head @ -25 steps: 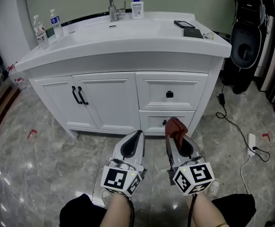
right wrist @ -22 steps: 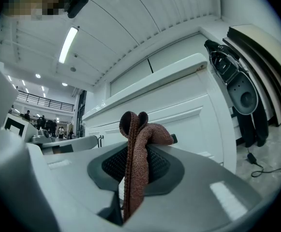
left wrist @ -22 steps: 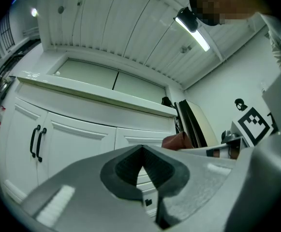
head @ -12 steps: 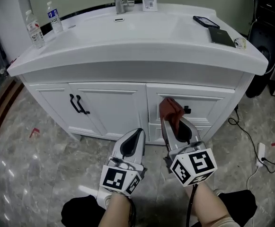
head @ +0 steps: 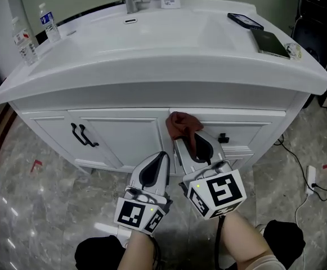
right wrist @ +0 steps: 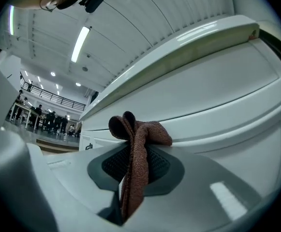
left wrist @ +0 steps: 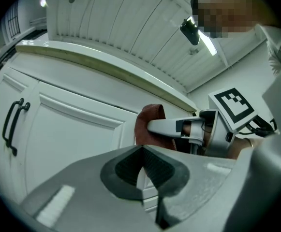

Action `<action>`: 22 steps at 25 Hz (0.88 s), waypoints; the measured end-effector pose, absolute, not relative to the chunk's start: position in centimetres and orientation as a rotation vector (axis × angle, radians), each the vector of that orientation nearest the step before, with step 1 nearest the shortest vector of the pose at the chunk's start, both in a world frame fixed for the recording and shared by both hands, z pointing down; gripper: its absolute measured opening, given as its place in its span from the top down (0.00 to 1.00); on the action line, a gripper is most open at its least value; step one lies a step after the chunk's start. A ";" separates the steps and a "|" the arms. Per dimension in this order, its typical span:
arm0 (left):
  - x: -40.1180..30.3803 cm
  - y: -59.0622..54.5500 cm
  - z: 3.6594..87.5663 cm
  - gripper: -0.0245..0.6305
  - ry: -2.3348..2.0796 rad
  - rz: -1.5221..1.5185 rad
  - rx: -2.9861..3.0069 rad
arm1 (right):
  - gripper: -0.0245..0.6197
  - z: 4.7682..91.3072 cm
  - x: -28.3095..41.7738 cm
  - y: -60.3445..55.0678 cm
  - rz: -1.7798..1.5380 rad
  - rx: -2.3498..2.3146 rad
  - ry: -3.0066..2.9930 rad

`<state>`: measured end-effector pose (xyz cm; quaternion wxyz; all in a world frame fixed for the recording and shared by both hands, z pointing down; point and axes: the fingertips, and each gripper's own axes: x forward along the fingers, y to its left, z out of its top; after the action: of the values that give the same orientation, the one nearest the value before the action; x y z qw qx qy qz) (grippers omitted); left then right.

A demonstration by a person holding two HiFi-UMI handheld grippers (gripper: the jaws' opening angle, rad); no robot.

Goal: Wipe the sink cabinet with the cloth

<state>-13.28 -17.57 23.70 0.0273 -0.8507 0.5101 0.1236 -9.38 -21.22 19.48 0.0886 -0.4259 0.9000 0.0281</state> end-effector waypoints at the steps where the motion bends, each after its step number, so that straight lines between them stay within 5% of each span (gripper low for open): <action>1: -13.2 -17.6 23.8 0.96 1.578 0.376 -2.624 | 0.83 19.6 -9.1 -21.4 0.087 -1.283 2.674; 22: -4.4 -16.6 24.8 0.96 1.385 0.368 -2.751 | 0.82 19.2 5.1 -21.7 0.097 -1.589 2.507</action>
<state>-4.37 -16.55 24.77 0.0200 -0.8867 0.4463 0.1187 5.15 -21.73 19.24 0.0861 -0.5330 0.8411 0.0324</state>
